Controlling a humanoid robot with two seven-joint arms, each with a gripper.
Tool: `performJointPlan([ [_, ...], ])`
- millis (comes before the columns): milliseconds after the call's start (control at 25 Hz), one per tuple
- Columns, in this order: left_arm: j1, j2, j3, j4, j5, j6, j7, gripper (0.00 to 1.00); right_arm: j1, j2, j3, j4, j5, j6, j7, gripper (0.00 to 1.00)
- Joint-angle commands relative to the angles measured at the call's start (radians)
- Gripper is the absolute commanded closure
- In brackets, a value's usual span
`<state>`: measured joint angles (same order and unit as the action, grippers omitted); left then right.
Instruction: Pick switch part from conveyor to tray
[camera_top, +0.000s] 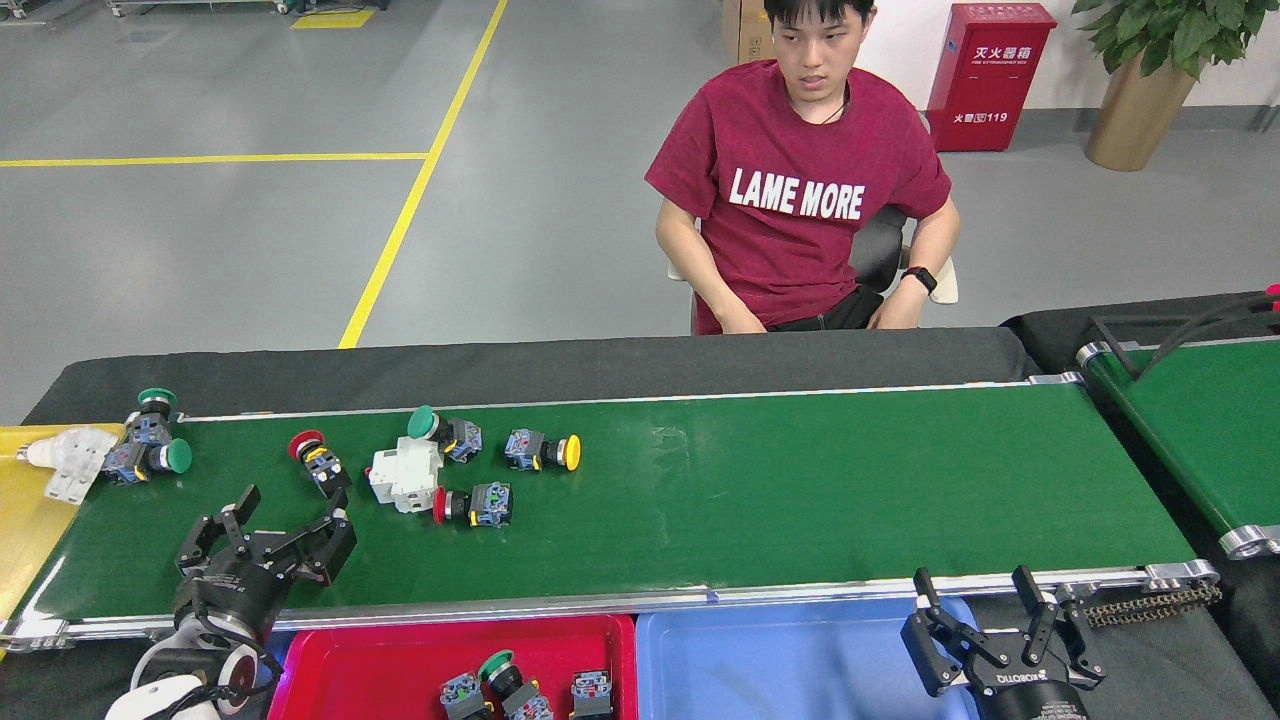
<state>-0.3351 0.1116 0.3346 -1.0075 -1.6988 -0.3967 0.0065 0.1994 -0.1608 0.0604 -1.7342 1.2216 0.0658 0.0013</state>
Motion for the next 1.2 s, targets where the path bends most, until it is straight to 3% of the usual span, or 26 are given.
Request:
performJointPlan([
  [0,-0.044,0.020,-0.011,0.044,-0.002,0.033,0.013,0.00,-0.003,0.000,-0.004,-0.013,-0.001,-0.003,-0.004,0.03],
  [359,-0.286,0.085,-0.074,0.414,-0.001,0.222,0.076,0.03,-0.009,-0.002,-0.001,-0.013,-0.001,-0.003,-0.003,0.03],
  [399,-0.306,0.085,-0.078,0.440,-0.001,0.231,0.079,0.10,-0.009,-0.002,-0.001,-0.013,-0.001,-0.003,-0.003,0.03],
  [439,-0.315,0.086,-0.080,0.463,0.004,0.226,0.079,0.39,-0.009,-0.003,-0.001,-0.013,-0.001,-0.003,-0.003,0.03],
  [519,-0.315,0.088,-0.080,0.475,0.008,0.199,0.082,0.85,-0.009,-0.003,0.001,-0.013,-0.001,-0.003,0.000,0.03],
  [599,-0.309,0.089,-0.081,0.477,0.007,0.153,0.125,0.97,-0.009,-0.003,0.002,-0.013,0.001,-0.004,0.000,0.03],
  [719,-0.262,0.089,-0.089,0.460,0.002,0.133,0.201,1.00,-0.008,-0.003,0.002,-0.013,0.001,-0.003,0.000,0.03],
  [839,-0.176,0.091,-0.115,0.300,0.030,0.029,0.204,1.00,-0.006,-0.002,0.002,-0.013,0.001,-0.003,0.000,0.03],
  [1078,0.231,0.134,-0.115,-0.253,0.162,-0.378,0.201,0.99,-0.005,-0.002,0.002,-0.013,0.001,-0.003,0.000,0.03],
  [1158,0.340,0.129,-0.118,-0.395,0.169,-0.389,0.197,0.97,-0.005,-0.002,0.002,-0.013,0.001,-0.003,0.000,0.03],
])
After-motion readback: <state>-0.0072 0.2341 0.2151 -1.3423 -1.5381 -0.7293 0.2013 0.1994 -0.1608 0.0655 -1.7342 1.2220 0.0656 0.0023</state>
